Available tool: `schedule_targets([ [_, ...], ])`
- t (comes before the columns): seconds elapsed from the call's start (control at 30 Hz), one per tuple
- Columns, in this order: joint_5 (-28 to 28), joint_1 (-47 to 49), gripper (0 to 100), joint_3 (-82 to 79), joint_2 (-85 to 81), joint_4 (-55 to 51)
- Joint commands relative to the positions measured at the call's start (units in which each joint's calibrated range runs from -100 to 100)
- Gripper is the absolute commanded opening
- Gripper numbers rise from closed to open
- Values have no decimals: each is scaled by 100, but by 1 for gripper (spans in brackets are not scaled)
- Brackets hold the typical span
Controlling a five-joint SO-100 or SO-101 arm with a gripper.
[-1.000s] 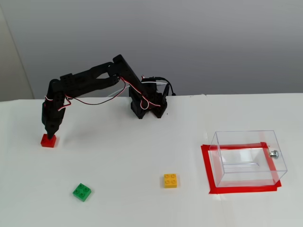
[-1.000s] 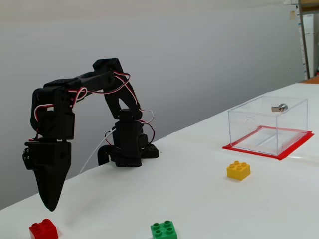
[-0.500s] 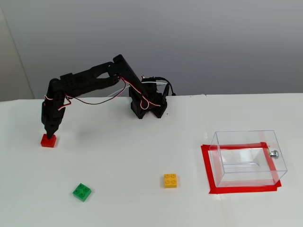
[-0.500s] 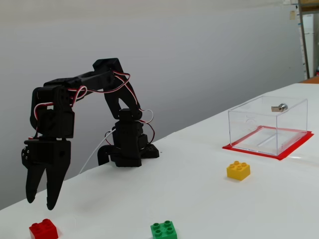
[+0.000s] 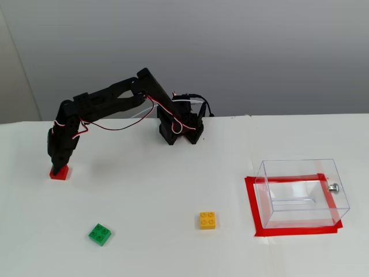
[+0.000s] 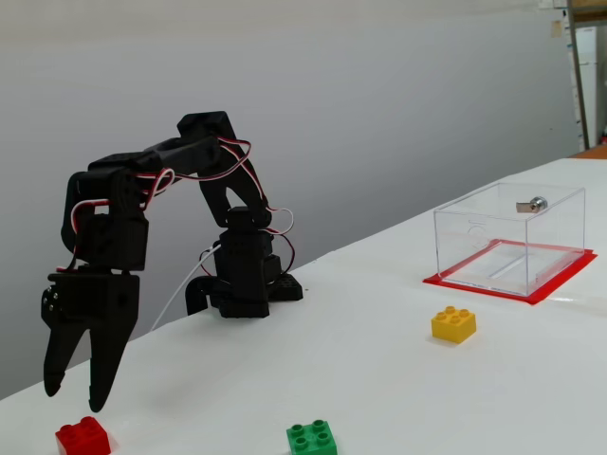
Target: Pick the red lego brick and place it into the transparent box
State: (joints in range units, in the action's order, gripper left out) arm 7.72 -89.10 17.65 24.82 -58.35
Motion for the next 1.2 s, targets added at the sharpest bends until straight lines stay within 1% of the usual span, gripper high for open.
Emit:
schedule_targets([
  [0.0,11,-62,33,224,93,65],
  [0.23,6,-69,33,224,246,318],
  [0.77,-15,-55,33,224,679,318],
  [0.97,11,-62,32,170,687,587],
  [1.17,11,-92,32,134,696,553],
])
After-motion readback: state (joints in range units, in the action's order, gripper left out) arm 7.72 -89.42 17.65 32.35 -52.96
